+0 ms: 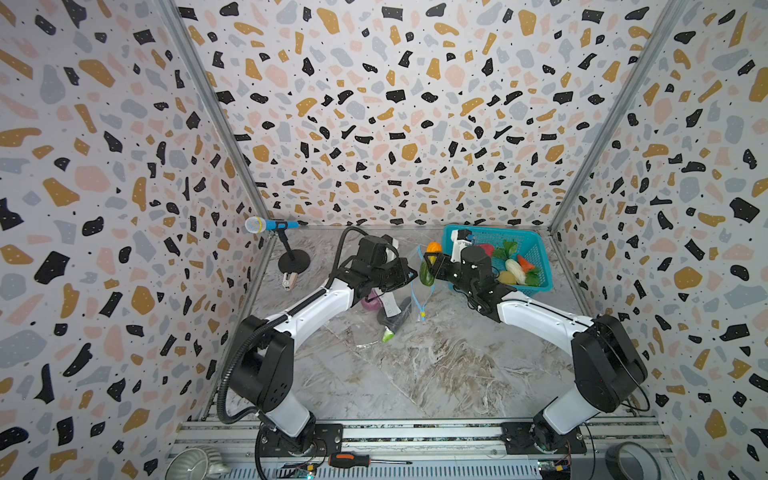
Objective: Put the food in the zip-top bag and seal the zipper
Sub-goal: 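Lift the orange-green cucumber with the right gripper and carry it to the bag mouth, then lower the cucumber into the bag held open by the left gripper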
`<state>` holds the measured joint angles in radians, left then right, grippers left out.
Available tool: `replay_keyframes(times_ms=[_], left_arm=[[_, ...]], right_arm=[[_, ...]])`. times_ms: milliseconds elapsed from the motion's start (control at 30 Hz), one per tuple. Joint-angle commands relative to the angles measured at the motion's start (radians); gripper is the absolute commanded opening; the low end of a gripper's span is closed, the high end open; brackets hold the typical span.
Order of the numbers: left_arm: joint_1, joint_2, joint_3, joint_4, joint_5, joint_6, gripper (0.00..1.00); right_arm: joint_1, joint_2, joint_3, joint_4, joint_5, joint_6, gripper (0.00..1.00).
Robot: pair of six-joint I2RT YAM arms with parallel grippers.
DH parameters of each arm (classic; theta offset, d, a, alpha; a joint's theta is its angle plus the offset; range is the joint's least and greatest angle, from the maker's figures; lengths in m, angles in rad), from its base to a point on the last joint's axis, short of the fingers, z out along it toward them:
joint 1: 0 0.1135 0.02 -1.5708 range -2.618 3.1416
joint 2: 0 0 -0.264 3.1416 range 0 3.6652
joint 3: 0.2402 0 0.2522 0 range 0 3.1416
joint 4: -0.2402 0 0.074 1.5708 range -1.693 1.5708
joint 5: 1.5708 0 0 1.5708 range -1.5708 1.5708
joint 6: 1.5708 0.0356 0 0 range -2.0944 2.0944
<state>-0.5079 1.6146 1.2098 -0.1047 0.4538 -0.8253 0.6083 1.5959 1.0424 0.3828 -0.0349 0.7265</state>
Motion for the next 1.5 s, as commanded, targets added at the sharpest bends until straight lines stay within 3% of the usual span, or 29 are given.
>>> replay_keyframes(times_ms=[0,967,1467], left_arm=[[-0.001,-0.036,0.026,0.003,-0.010,0.014,0.00],[-0.005,-0.035,0.034,0.007,-0.032,0.008,0.00],[-0.005,-0.040,0.012,0.031,-0.031,-0.007,0.00]], right_arm=[[0.018,-0.021,-0.004,0.024,-0.006,-0.016,0.44],[0.059,0.015,-0.056,0.034,-0.042,-0.015,0.45],[0.058,0.041,-0.076,0.029,-0.049,-0.047,0.50]])
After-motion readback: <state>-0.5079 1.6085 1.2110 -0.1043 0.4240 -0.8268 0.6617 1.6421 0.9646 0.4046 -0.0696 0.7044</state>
